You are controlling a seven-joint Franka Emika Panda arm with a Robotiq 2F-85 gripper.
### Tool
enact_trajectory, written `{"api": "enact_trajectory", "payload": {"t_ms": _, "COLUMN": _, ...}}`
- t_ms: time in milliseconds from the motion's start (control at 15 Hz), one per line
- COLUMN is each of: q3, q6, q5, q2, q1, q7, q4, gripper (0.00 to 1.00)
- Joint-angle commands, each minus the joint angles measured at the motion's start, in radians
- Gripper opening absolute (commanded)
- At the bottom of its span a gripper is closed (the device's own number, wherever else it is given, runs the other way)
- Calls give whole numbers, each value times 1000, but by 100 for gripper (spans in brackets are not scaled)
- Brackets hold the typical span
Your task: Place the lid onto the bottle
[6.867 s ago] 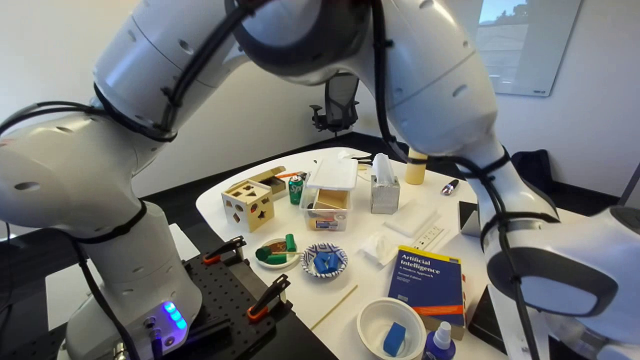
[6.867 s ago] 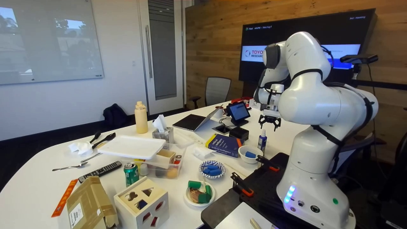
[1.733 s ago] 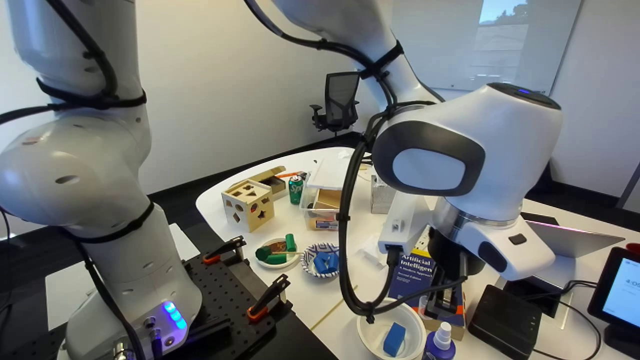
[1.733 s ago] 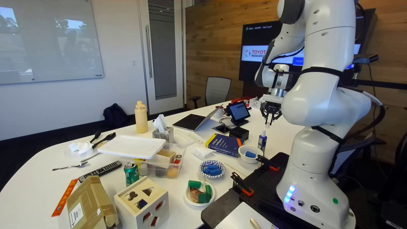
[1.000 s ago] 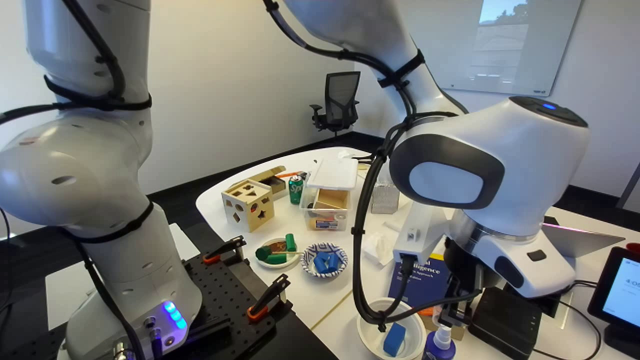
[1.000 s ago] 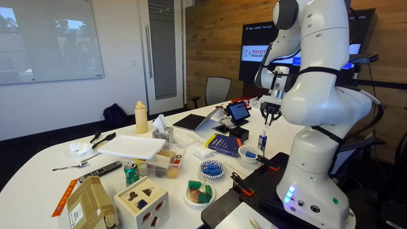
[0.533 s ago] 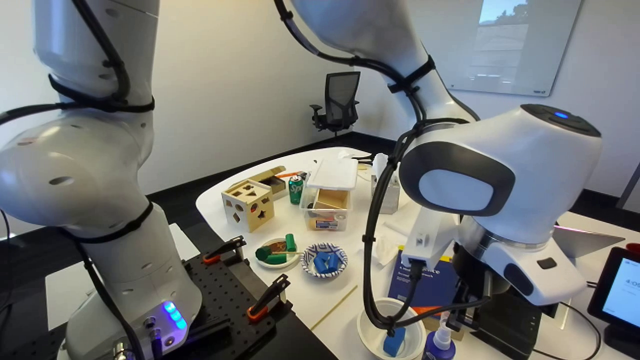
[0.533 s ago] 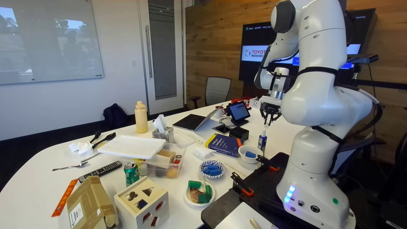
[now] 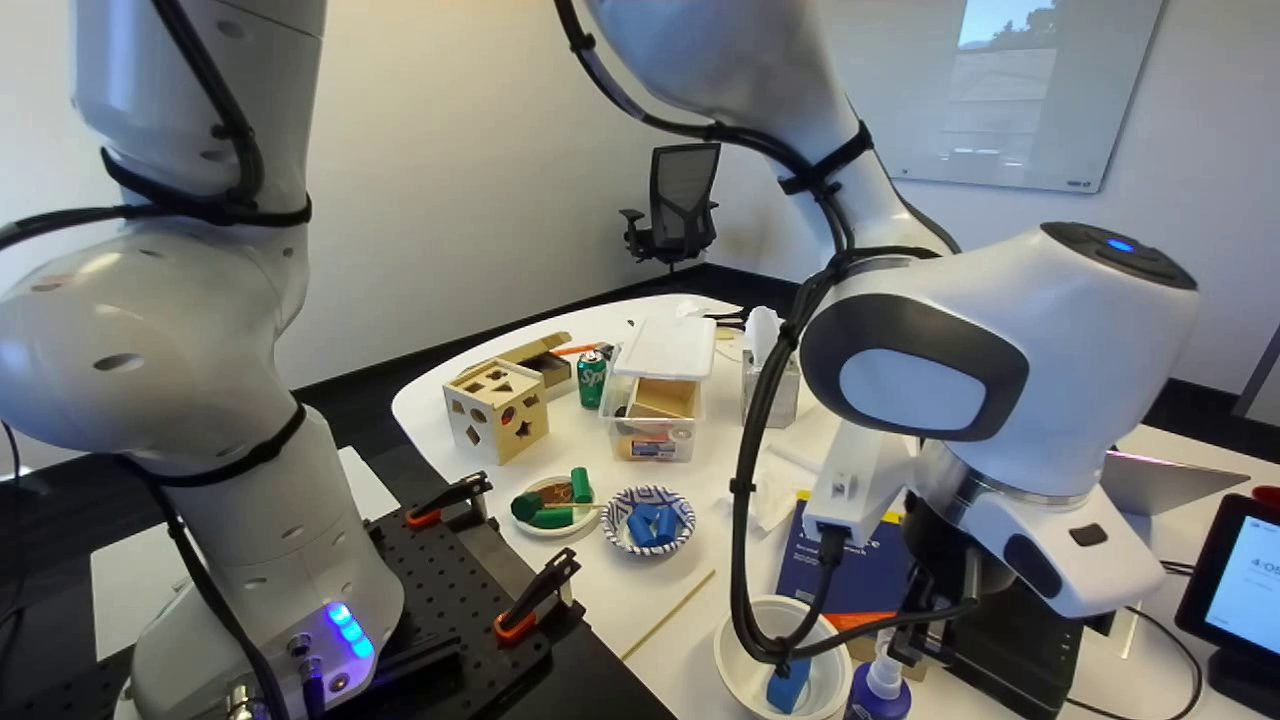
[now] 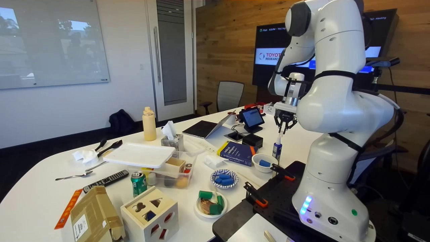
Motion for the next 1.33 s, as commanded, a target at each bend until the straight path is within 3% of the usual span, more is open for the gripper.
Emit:
{"api": "enact_trajectory", "payload": {"t_ms": 0, "q3": 12, "q6": -10, "q5": 20, "q2": 5, "q1": -10, "q7": -11, "q4": 14, "gripper": 6}}
{"api": "enact_trajectory", "payload": {"t_ms": 1267, "q3": 13, "q6": -15, "q5": -2, "q2": 75, "q1": -3, "q7": 13, "q4": 44, "gripper": 6}}
